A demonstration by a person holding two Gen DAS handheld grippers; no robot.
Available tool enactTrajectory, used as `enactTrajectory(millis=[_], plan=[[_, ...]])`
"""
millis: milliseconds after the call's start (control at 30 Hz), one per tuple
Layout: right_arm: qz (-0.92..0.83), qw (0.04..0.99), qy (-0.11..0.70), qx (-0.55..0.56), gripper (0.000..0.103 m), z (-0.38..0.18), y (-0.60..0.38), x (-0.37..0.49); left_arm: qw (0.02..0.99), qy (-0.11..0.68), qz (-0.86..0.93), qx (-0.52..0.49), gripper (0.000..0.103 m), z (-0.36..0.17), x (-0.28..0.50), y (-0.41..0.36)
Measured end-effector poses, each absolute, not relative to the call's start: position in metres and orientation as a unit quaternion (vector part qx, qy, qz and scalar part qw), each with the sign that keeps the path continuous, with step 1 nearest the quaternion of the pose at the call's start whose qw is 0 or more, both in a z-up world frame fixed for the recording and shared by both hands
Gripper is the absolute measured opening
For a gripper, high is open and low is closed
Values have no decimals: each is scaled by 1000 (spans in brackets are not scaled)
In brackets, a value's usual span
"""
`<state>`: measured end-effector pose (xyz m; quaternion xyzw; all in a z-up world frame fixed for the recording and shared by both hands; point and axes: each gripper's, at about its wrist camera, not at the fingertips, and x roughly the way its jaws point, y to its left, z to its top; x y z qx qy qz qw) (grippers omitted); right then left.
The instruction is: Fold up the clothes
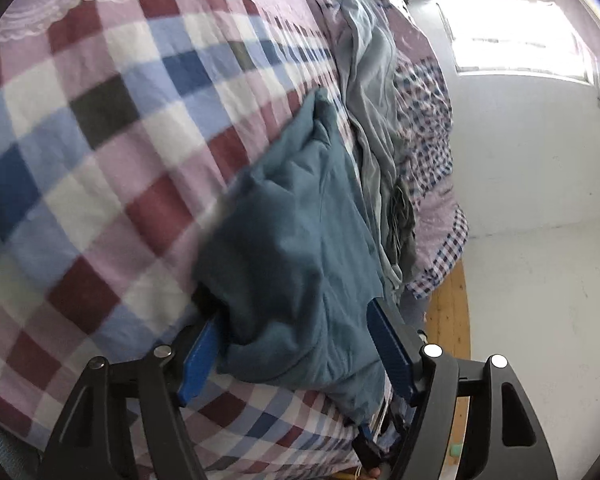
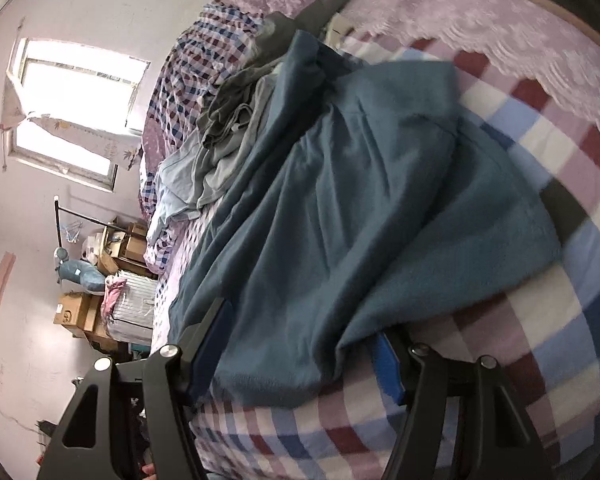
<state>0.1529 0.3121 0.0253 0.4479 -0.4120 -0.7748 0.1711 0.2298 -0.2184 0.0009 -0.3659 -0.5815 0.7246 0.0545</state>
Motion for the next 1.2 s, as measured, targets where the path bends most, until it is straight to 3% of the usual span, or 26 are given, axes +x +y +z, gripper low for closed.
enactTrajectory(millis=[667, 700, 733, 767, 833, 867, 933, 967, 1200], plan=[[-783, 186, -389, 449, 70, 22, 286, 119, 102, -548, 749, -360, 74, 8, 145, -209], [-783, 184, -387, 450, 70, 22, 285, 118, 105, -543, 751, -361, 69, 8, 145, -207], [-783, 182, -386, 452, 70, 21, 286, 118, 104, -545, 745, -370, 48, 4, 146, -206], [-783, 179, -386, 454, 69, 20, 287, 118, 103, -546, 740, -379, 21, 0, 146, -205], [-783, 173, -384, 458, 59, 18, 289, 119, 103, -556, 730, -385, 14, -8, 149, -204], [-783, 170, -383, 460, 49, 17, 290, 119, 104, -564, 725, -382, 13, -11, 150, -204], [-782, 165, -382, 464, 11, 14, 292, 119, 108, -573, 721, -375, 13, -13, 153, -205], [-781, 162, -383, 465, 6, 13, 293, 119, 110, -572, 724, -370, 12, -10, 155, -205], [-802, 193, -398, 401, 6, 37, 298, 132, 137, -585, 726, -334, 10, 8, 174, -210]])
